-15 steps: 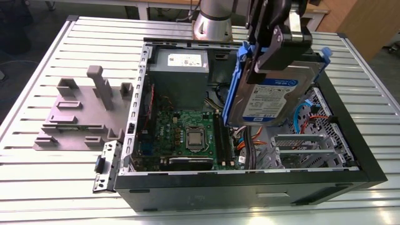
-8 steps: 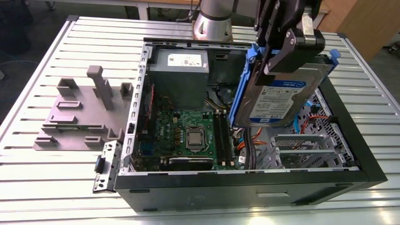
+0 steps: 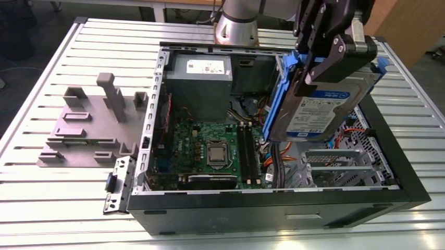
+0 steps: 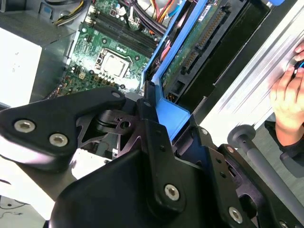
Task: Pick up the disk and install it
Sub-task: 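Insert the disk into the insertion slot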
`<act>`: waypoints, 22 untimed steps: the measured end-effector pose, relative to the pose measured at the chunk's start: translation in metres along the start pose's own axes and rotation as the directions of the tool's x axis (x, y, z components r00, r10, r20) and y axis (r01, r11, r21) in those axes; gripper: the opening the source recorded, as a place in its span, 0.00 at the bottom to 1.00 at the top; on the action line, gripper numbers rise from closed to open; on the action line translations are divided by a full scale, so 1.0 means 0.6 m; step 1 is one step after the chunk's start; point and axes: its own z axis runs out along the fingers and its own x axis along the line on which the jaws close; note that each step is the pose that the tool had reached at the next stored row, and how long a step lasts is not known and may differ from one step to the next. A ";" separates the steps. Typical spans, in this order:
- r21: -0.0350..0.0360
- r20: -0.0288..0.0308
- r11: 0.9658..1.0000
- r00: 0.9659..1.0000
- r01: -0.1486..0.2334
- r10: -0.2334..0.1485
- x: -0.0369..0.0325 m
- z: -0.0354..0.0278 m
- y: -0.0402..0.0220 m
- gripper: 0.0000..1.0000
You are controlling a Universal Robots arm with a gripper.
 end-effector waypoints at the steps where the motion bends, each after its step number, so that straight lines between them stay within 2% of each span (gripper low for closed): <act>1: 0.000 -0.001 1.000 1.000 0.000 0.000 0.000 0.000 -0.003 0.36; 9: 0.000 -0.004 1.000 1.000 0.000 0.000 0.011 0.003 -0.016 0.36; 15: 0.000 -0.015 1.000 1.000 0.000 0.000 0.017 0.004 -0.020 0.36; 22: 0.001 -0.015 1.000 1.000 0.000 0.000 0.017 0.004 -0.021 0.36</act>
